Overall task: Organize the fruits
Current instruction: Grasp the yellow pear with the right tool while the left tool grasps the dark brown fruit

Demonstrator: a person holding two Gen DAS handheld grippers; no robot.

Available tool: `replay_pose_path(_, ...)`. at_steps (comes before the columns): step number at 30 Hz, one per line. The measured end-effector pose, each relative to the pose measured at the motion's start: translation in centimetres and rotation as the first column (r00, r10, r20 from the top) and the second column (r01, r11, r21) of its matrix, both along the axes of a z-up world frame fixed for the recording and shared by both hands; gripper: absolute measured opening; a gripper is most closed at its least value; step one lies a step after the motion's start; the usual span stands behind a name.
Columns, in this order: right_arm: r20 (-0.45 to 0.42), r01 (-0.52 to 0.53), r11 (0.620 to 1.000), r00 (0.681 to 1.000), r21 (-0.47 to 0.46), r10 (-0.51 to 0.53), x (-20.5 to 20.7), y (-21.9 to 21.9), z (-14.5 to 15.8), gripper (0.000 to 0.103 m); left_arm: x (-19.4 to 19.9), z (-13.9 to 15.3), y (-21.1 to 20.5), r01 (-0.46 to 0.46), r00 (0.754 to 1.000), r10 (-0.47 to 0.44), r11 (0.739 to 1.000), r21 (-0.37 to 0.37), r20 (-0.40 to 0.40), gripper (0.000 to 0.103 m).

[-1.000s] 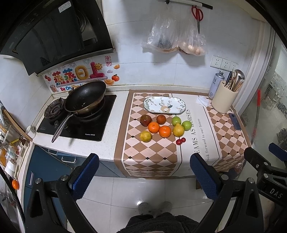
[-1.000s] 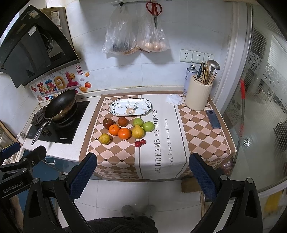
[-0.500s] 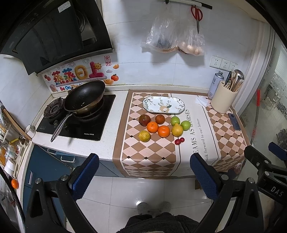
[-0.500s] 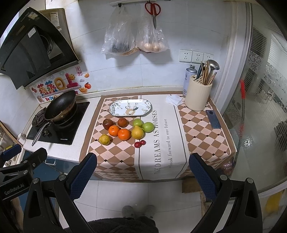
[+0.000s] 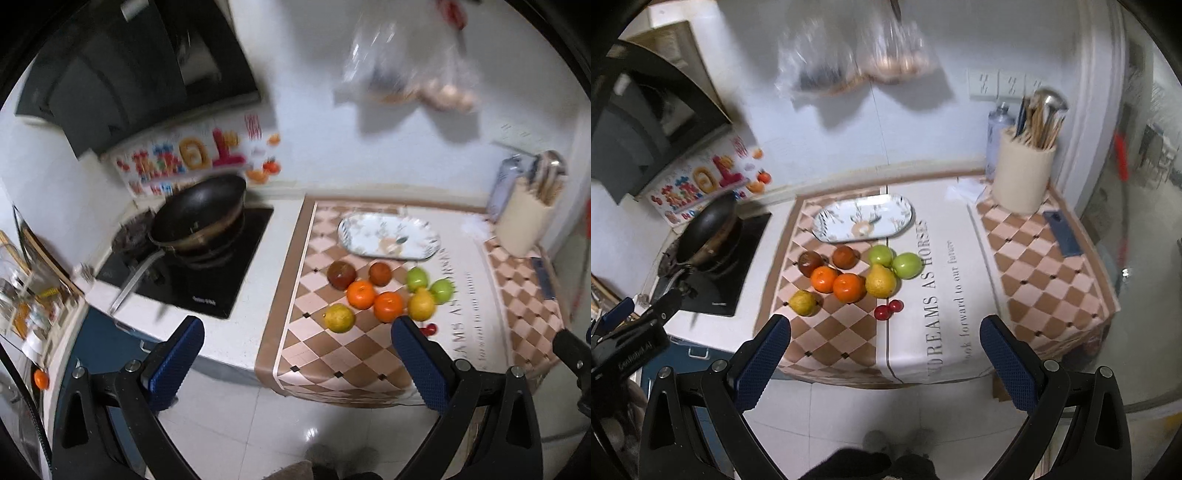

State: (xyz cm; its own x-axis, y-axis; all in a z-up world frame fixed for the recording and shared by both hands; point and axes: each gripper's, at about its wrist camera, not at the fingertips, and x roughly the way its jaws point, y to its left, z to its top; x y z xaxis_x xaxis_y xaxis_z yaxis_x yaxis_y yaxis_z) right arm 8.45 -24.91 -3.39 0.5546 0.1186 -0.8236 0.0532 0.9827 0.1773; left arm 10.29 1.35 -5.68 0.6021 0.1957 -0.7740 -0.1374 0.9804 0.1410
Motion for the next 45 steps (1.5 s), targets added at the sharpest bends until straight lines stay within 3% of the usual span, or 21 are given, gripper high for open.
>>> replay_pose_path(4, -0.101, 0.018, 1.000, 0.995, 0.026, -0.015, 6.0, -0.1, -5.9, 0.103, 6.5, -5.1, 1.7, -0.032, 0.990, 0.026, 0.999, -0.042, -0.142, 0.103)
replay_pose_path(7, -0.176, 0.035, 0.998, 0.984, 0.059, -0.024, 10.4, 0.1, -10.4, 0.103, 11.9, -9.5, 2.9, -0.044, 0.966, 0.025, 0.996, -0.072, -0.256, 0.103)
replay_pose_path(11, -0.282, 0.086, 0.991, 0.958, 0.106, -0.053, 15.1, 0.6, -16.4, 0.103, 18.0, -14.4, 4.1, -0.022, 0.931, -0.032, 0.989, -0.143, -0.365, 0.103)
replay_pose_path(15, -0.398, 0.172, 0.973, 0.912, 0.156, -0.098, 18.8, 1.3, -22.4, 0.102, 23.2, -18.5, 4.0, 0.039, 0.892, -0.123, 0.980, -0.195, -0.435, 0.102)
replay_pose_path(17, -0.443, 0.217, 0.962, 0.888, 0.164, -0.125, 20.0, 1.7, -24.8, 0.101, 25.5, -20.6, 3.4, 0.075, 0.861, -0.181, 0.969, -0.233, -0.474, 0.101)
replay_pose_path(23, -0.515, 0.312, 0.934, 0.837, 0.172, -0.185, 21.2, 2.1, -28.8, 0.098, 29.6, -25.2, 2.3, 0.117, 0.774, -0.280, 0.945, -0.307, -0.568, 0.101)
replay_pose_path(28, -0.551, 0.365, 0.910, 0.809, 0.199, -0.204, 21.3, 2.1, -30.6, 0.088, 31.1, -27.2, 1.3, 0.133, 0.734, -0.324, 0.930, -0.341, -0.597, 0.101)
replay_pose_path(30, -0.565, 0.385, 0.899, 0.798, 0.208, -0.211, 21.3, 2.1, -31.2, 0.085, 31.4, -27.7, 0.8, 0.142, 0.723, -0.343, 0.924, -0.356, -0.600, 0.095)
replay_pose_path(31, -0.564, 0.389, 0.896, 0.798, 0.214, -0.212, 21.3, 2.1, -31.3, 0.084, 31.5, -28.0, 0.7, 0.144, 0.716, -0.349, 0.921, -0.361, -0.605, 0.087)
replay_pose_path(32, -0.558, 0.387, 0.896, 0.802, 0.218, -0.211, 21.6, 2.1, -31.4, 0.083, 31.6, -28.2, 0.5, 0.145, 0.712, -0.351, 0.921, -0.362, -0.608, 0.077)
replay_pose_path(34, -0.560, 0.384, 0.895, 0.804, 0.227, -0.202, 22.0, 2.3, -31.5, 0.079, 31.7, -28.8, 0.2, 0.151, 0.706, -0.346, 0.926, -0.346, -0.618, 0.067)
replay_pose_path(39, -0.576, 0.378, 0.898, 0.795, 0.226, -0.190, 23.0, 2.4, -32.3, 0.065, 31.7, -29.1, 0.0, 0.162, 0.732, -0.347, 0.925, -0.345, -0.587, 0.067)
replay_pose_path(45, -0.546, 0.359, 0.906, 0.816, 0.224, -0.189, 22.9, 2.0, -32.0, 0.065, 30.2, -28.7, 0.3, 0.165, 0.748, -0.333, 0.931, -0.326, -0.574, 0.066)
